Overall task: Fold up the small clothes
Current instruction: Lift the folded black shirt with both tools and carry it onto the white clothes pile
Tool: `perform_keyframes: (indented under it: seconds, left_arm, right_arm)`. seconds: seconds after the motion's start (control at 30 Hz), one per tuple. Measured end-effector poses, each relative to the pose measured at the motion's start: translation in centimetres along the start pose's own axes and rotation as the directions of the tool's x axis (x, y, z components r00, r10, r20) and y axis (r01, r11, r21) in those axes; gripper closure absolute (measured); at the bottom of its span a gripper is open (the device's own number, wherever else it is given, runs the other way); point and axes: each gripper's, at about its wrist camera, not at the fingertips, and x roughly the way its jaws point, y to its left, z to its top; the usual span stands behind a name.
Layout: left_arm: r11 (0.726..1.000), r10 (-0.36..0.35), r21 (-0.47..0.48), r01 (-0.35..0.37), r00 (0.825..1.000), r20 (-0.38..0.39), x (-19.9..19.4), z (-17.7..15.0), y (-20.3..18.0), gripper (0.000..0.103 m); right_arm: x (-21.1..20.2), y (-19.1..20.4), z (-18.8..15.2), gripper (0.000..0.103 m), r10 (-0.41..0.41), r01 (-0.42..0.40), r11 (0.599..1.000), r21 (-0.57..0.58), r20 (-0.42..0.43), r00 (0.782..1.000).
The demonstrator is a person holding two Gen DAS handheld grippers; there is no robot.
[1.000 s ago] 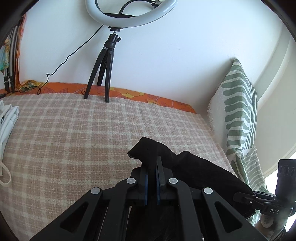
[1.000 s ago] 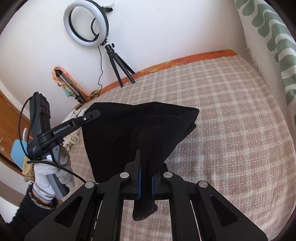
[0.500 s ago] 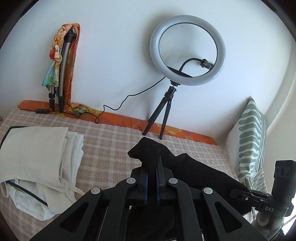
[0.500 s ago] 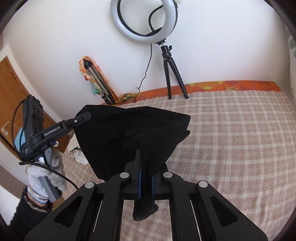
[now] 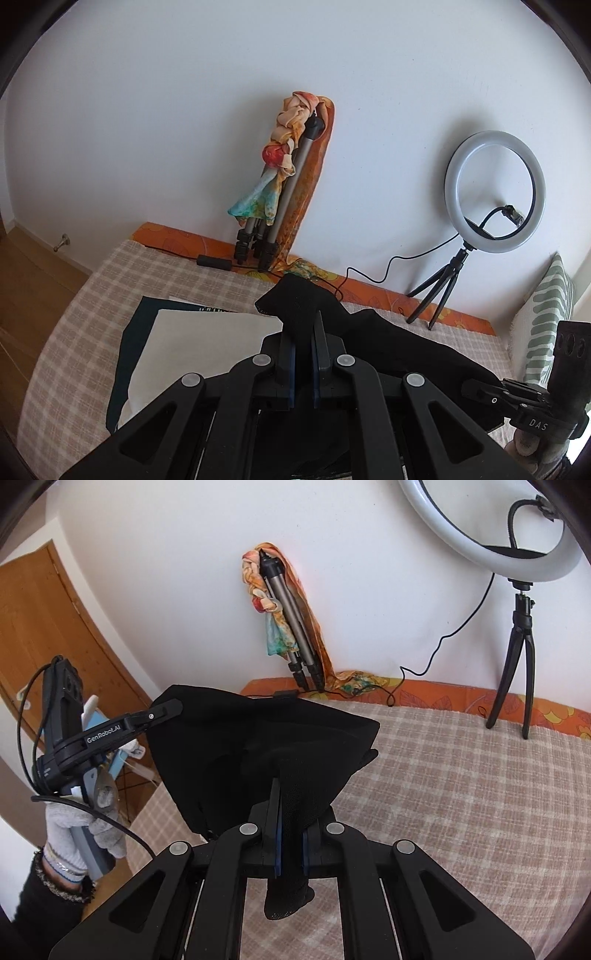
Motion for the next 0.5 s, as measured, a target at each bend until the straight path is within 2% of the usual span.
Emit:
perform_keyframes:
  seconds: [0.17, 0.27, 0.33, 0.47, 0.5]
  left_arm:
    - [0.997, 0.076, -0.023, -0.077, 0.996, -0.038, 2.6, 1.7, 6.1, 0.1]
    - [0.99, 0.131, -0.041, -0.135, 0.988, -0.079, 5.3, 1.3, 9.2, 0.1]
    - [0.985, 0.164, -0.03, -0.168, 0.98, -0.111, 7.2, 0.7, 10.5, 0.1]
    - [0.984, 0.164, -0.043, -0.171, 0.977, -0.138, 9.3, -0.6, 12.4, 0.1]
    - [0.984, 0.166, -0.044, -0.173, 0.976, -0.14, 9.6, -0.8, 12.6, 0.1]
  right_arm:
    - [5.8, 2.7, 0.1, 0.097, 0.05, -0.05, 0.999, -0.005, -0.038, 0.998]
    - [9.3, 3.3, -1.3, 0.097, 0.079, -0.079, 0.997, 0.004, -0.102, 0.992]
    - [11.1, 3.7, -2.4, 0.097, 0.08, -0.085, 0.996, -0.03, -0.152, 0.985]
    - [12.1, 3.3, -3.5, 0.092, 0.097, -0.12, 0.988, -0.094, -0.225, 0.97]
    - [11.8, 2.7, -3.5, 0.088, 0.11, -0.134, 0.987, -0.093, -0.232, 0.966]
